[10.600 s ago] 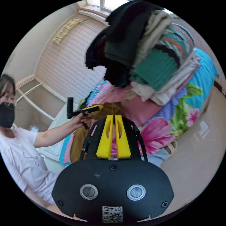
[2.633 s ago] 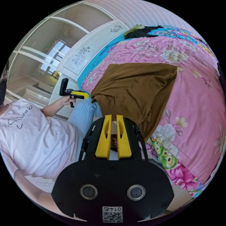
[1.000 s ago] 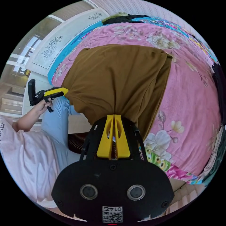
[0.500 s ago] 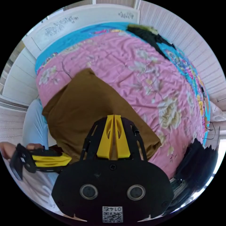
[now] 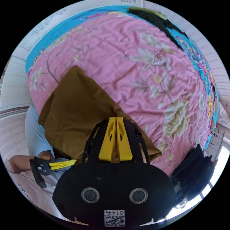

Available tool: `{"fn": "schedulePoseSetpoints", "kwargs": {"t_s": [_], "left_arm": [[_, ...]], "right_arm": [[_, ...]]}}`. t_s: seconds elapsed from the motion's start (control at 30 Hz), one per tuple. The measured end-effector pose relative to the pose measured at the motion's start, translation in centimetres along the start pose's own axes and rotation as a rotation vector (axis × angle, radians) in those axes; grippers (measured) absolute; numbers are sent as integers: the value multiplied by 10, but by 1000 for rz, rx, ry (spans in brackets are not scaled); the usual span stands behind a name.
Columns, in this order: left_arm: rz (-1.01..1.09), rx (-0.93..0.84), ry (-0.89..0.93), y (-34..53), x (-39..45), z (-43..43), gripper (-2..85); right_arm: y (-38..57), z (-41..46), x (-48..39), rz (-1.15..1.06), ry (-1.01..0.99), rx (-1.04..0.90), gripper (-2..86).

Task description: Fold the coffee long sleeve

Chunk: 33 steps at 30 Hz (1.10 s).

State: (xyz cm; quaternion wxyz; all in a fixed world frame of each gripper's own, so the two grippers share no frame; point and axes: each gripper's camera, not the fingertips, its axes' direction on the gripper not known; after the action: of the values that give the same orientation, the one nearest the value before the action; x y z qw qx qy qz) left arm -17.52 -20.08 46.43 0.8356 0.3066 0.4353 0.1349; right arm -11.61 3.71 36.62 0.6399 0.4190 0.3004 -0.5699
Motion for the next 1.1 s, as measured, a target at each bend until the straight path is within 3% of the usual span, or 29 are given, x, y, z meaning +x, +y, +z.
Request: {"fn": "schedulePoseSetpoints", "kwargs": {"t_s": [0.03,0.2,0.3,0.37,0.47,0.57,0.67,0.93,1.1], "left_arm": [[-2,-8,-7,4,4,11,-10],[31,-12,-34,-1,17,17,-8],[-19,18,11,-1,16,12,0],[-27,99,41,0,20,-3,34],[-10,169,17,-4,32,-16,75],[9,214,30,-16,46,-18,115],[71,173,10,-34,63,-8,137],[88,49,80,-80,89,26,155],[169,6,6,-106,110,38,142]], "right_arm": [[-2,24,1,2,7,-70,-6],[20,22,21,77,-12,25,-6],[73,2,58,212,-189,219,-7],[157,-27,83,327,-317,523,-3],[279,-40,93,434,-250,669,16],[383,-18,103,577,-212,622,72],[448,15,109,652,-316,547,79],[499,58,132,672,-525,480,20],[529,35,157,544,-820,712,12]]}}
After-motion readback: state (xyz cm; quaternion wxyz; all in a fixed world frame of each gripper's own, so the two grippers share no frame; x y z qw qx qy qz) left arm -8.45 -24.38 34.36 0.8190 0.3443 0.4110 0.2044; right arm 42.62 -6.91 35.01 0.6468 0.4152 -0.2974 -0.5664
